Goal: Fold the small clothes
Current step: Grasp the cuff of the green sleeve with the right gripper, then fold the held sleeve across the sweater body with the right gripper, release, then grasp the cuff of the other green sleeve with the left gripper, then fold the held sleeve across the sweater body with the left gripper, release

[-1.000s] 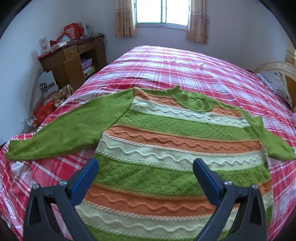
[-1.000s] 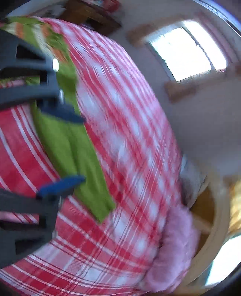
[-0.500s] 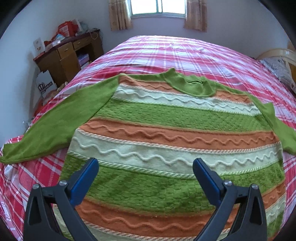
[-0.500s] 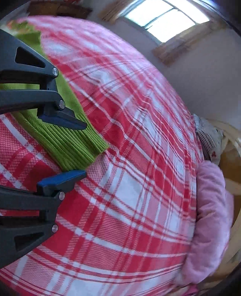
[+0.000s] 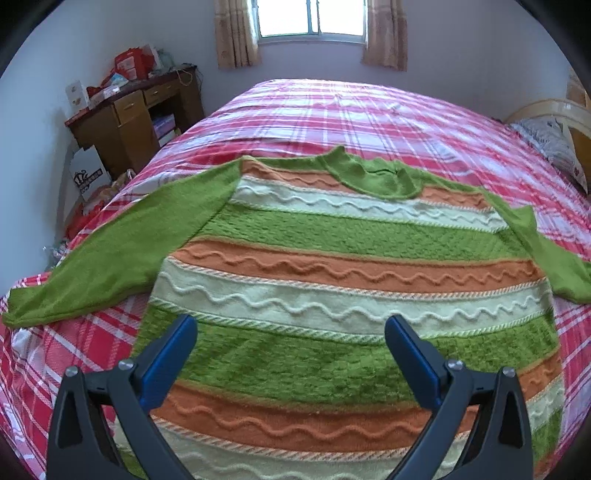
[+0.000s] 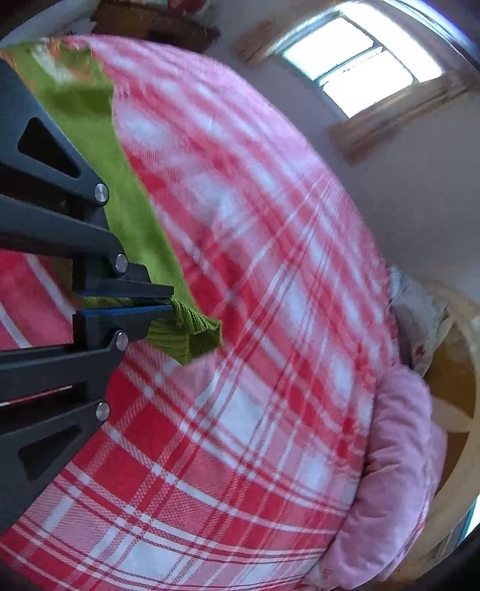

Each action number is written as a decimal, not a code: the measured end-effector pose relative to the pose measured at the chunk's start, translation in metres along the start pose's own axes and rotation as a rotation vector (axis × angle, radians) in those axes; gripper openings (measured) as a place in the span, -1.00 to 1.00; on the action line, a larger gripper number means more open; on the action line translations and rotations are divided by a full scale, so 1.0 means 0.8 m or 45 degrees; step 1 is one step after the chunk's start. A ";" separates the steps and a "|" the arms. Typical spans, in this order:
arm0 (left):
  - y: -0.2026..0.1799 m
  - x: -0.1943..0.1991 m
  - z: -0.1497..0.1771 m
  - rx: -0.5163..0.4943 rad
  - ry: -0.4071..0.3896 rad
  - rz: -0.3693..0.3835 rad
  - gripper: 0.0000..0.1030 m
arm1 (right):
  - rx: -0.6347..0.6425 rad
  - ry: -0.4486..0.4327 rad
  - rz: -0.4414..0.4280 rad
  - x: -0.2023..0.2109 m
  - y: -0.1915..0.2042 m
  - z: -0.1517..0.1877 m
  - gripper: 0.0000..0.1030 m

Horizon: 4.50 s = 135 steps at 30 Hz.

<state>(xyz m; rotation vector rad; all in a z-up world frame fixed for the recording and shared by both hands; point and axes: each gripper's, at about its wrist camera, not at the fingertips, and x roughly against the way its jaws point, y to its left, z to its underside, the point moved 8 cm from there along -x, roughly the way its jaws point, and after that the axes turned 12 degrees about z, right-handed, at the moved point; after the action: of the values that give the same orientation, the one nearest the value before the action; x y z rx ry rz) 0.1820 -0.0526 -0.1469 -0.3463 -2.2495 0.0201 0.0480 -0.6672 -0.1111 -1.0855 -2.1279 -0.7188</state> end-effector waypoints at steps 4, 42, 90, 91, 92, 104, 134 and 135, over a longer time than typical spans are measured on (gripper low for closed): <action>0.009 0.011 0.000 0.035 -0.019 0.030 1.00 | 0.064 -0.044 -0.131 0.055 0.062 0.002 -0.95; 0.209 0.041 0.024 0.222 -0.136 -0.138 1.00 | 0.758 0.453 -0.911 0.116 0.659 0.508 -0.87; 0.489 0.130 0.053 0.960 -0.346 -0.484 0.79 | 0.959 -0.101 -0.902 0.257 0.577 0.500 0.70; 0.504 0.125 0.058 1.025 -0.339 -0.472 0.74 | 0.970 -0.102 -0.906 0.260 0.577 0.504 0.70; 0.509 0.119 0.062 1.064 -0.325 -0.462 0.63 | 0.981 -0.103 -0.907 0.263 0.577 0.506 0.70; 0.526 0.080 0.068 1.047 -0.300 -0.536 -0.46 | 0.980 -0.063 -0.900 0.270 0.571 0.510 0.70; 0.055 -0.006 -0.054 0.088 -0.264 0.161 -0.85 | 0.634 0.091 -0.626 0.168 0.437 0.421 0.70; 0.052 -0.010 -0.045 0.076 -0.242 0.151 -0.83 | 0.624 0.104 -0.616 0.164 0.432 0.420 0.70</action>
<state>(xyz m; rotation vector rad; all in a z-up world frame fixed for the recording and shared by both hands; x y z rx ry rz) 0.2236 -0.0186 -0.1351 -0.4621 -2.4069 0.1897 0.1818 -0.1891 -0.1699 -0.2805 -2.3427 -0.3972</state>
